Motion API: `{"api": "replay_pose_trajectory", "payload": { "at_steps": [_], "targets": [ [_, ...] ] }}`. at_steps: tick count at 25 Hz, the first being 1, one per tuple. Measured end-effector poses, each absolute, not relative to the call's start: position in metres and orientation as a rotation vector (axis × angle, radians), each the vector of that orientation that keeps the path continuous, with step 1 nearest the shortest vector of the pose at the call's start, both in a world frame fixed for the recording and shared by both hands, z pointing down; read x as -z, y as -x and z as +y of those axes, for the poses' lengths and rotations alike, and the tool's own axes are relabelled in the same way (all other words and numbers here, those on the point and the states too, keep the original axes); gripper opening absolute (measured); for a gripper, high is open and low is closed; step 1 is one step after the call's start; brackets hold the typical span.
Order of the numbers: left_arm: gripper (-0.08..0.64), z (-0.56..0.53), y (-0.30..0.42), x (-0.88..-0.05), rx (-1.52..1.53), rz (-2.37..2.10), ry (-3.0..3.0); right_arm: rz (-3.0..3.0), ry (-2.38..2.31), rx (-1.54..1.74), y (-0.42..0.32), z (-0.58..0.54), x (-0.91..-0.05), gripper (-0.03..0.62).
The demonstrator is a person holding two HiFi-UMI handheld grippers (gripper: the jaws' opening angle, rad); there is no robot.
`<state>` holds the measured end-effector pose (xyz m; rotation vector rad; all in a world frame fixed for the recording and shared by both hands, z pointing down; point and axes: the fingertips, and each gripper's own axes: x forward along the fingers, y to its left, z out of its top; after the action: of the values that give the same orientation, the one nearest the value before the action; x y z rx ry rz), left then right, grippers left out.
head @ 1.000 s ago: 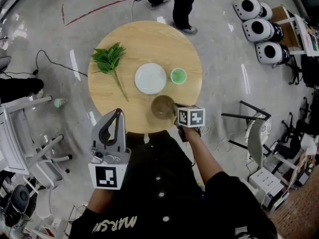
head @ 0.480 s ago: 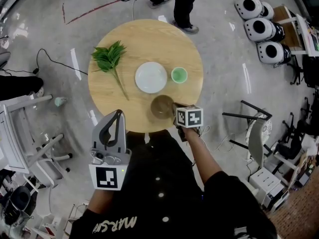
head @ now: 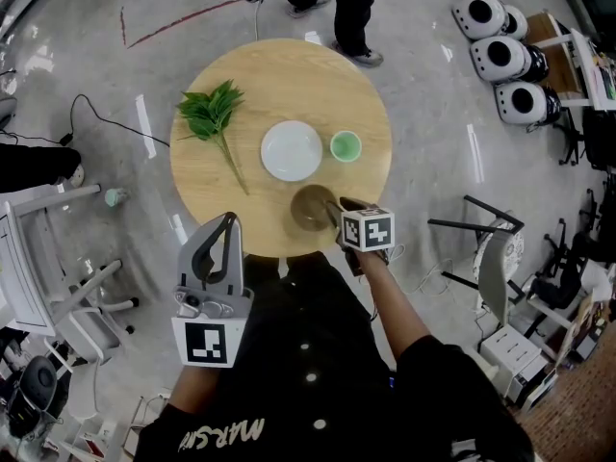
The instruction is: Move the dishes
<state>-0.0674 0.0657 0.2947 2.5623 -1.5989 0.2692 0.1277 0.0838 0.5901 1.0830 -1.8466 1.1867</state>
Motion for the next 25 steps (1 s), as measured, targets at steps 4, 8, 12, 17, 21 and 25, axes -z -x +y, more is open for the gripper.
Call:
{"api": "replay_pose_trajectory", "payload": {
  "at_steps": [4, 8, 12, 17, 21, 25],
  "targets": [
    [0.017, 0.064, 0.072, -0.294, -0.243, -1.612, -2.544, -1.945, -1.102, -1.111, -0.133, 0.064, -0.557, 0.158],
    [0.017, 0.062, 0.074, -0.287, -0.194, -1.606, -2.533, -2.101, -1.053, -0.967, -0.138, 0.018, -0.503, 0.197],
    [0.017, 0.06, 0.073, -0.288, -0.191, -1.592, -2.534, -2.228, -0.866, -0.904, -0.13, -0.03, -0.465, 0.213],
    [0.017, 0.058, 0.071, -0.3, -0.194, -1.577, -2.491, -2.276, -0.574, -0.93, -0.116, -0.072, -0.451, 0.176],
    [0.017, 0.056, 0.072, -0.31, -0.207, -1.572, -2.452, -2.23, -0.386, -0.97, -0.106, -0.088, -0.463, 0.167],
    [0.017, 0.058, 0.074, -0.325, -0.252, -1.566, -2.428, -2.111, -0.221, -1.018, -0.096, -0.096, -0.49, 0.155]
  ]
}}
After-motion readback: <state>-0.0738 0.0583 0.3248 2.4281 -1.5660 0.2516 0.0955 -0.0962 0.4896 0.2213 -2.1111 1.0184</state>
